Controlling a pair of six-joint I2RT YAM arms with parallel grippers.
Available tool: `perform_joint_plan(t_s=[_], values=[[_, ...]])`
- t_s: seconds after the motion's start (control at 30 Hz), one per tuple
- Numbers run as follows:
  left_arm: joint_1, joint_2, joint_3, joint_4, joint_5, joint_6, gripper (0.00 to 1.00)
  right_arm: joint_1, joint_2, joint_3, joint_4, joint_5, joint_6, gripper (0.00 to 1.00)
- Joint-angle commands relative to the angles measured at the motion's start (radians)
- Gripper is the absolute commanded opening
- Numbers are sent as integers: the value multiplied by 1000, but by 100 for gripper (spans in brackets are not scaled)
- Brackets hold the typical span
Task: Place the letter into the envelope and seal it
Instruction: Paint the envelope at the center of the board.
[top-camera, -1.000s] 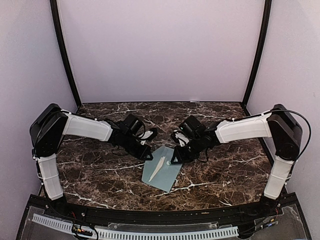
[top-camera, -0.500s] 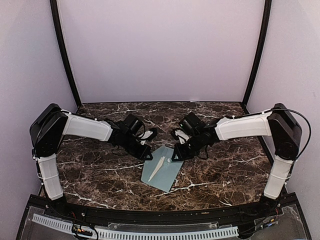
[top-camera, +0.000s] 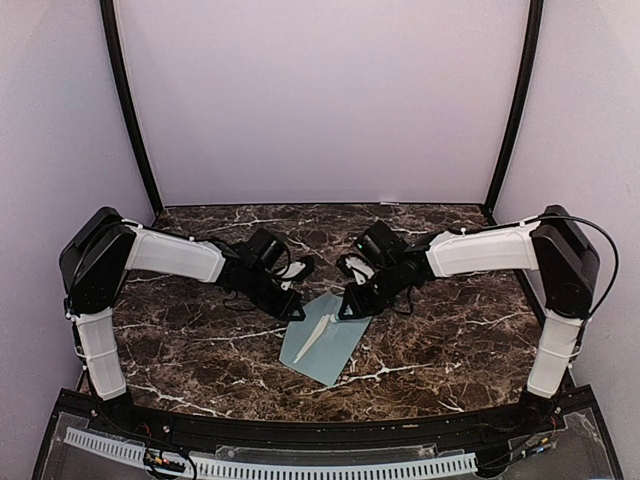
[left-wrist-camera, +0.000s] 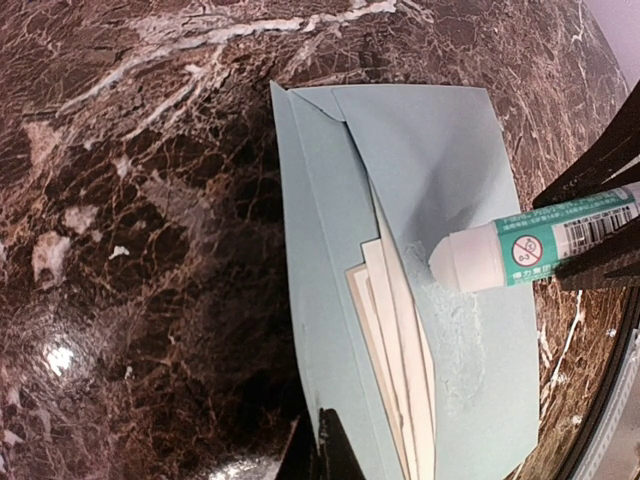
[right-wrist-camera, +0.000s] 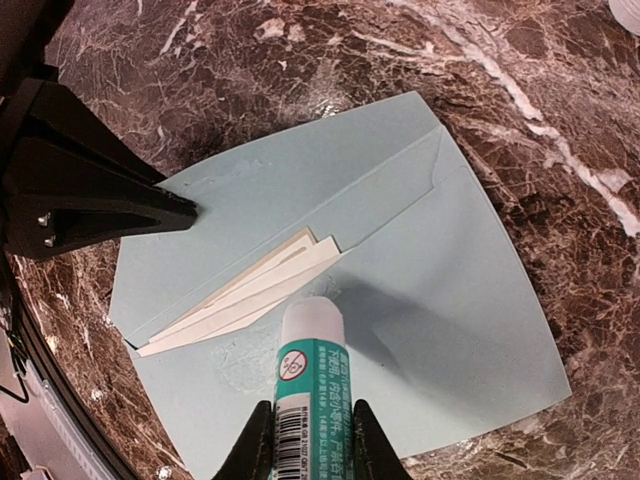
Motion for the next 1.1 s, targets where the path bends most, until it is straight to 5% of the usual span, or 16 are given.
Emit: perform_joint_plan(t_s=[0.0,1.07], values=[[-5,-4,18,-37,-5,12,0,-4,32,6,20,-16,-19,0],[-5,-9,15,-39,-6,1,0,159,6,-60,-49,-61,7,0]])
